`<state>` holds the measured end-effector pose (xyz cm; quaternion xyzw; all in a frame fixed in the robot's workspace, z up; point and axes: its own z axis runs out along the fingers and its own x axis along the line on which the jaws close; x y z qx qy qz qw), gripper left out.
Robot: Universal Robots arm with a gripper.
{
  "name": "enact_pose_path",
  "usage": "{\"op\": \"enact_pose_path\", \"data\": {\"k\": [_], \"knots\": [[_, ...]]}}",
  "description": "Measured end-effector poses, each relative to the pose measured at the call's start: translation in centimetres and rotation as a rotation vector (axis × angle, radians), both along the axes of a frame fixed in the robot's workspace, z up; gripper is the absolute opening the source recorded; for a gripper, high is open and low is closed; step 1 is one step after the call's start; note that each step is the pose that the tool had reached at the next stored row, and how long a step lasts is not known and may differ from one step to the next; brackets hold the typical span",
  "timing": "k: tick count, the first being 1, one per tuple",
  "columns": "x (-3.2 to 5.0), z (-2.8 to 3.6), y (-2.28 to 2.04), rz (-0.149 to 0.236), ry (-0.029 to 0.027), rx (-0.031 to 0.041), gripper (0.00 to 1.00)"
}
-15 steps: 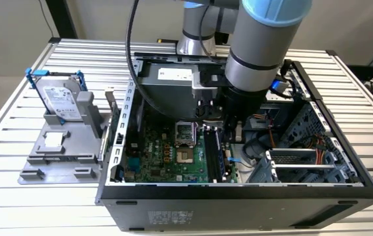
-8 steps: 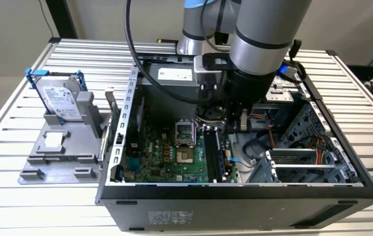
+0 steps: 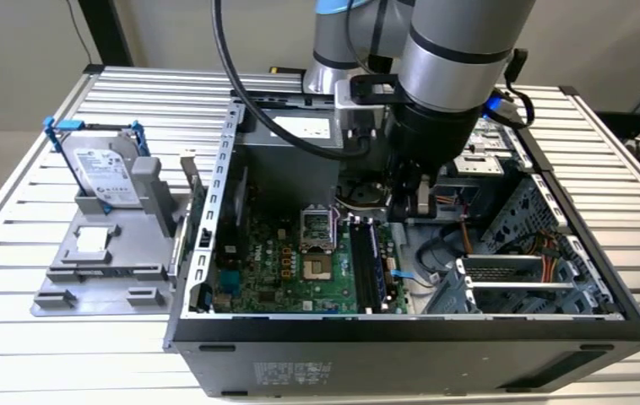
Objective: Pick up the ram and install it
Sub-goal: 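Press down the ram until it locks into place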
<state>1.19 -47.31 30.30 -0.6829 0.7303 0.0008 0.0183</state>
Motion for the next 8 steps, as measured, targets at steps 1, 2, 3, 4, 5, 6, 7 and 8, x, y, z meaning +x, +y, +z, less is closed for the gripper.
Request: {"op": "enact_pose_path", "data": {"k": [1, 2, 3, 4, 5, 6, 7, 8], "knots": [[0.00, 0.01, 0.00, 0.000, 0.0001, -0.0002, 0.00], [0.00, 0.01, 0.00, 0.000, 0.0000, -0.0001, 0.00], [0.00, 0.02, 0.00, 0.000, 0.0001, -0.0001, 0.00], [0.00, 0.02, 0.00, 0.000, 0.0000, -0.0001, 0.00], [0.00, 0.03, 0.00, 0.000, 0.0001, -0.0002, 0.00], [0.00, 0.03, 0.00, 0.000, 0.0001, -0.0002, 0.00], [0.00, 0.03, 0.00, 0.000, 0.0001, -0.0002, 0.00], [0.00, 0.04, 0.00, 0.000, 0.0001, -0.0001, 0.00]]}}
